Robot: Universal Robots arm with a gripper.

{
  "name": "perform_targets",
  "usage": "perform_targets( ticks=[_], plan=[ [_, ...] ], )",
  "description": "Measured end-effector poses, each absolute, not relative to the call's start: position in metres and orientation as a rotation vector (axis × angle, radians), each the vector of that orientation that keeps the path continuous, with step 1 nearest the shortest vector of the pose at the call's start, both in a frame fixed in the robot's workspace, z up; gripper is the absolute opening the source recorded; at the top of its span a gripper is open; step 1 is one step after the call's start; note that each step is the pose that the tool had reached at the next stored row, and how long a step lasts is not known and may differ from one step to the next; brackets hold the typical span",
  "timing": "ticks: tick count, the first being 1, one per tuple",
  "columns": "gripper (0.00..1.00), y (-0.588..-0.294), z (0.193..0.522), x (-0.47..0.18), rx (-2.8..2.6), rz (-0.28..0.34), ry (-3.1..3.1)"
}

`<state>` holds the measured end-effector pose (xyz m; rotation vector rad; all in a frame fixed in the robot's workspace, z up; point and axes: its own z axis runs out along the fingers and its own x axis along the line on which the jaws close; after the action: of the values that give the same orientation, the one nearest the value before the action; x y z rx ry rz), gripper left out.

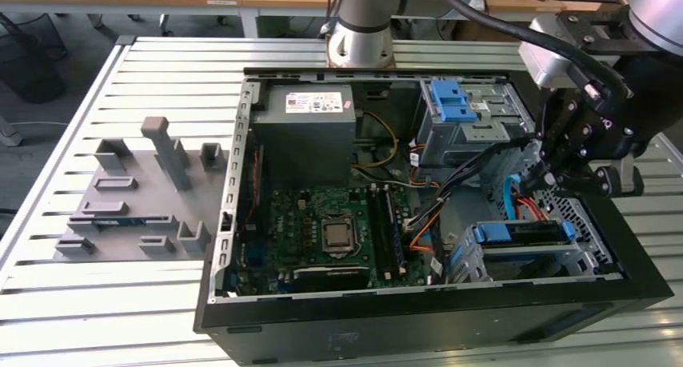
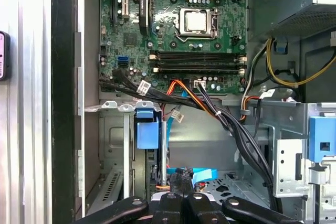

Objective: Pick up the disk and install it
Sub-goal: 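Insert the second disk wire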

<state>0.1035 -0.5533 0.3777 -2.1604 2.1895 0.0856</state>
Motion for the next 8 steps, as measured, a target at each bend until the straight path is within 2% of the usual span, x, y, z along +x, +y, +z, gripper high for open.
perform_targets(
  ticks=[8],
  plan=[
    [0.11,-0.5516,0.3812,0.1035,-2.159,0.089,2.188]
  ],
)
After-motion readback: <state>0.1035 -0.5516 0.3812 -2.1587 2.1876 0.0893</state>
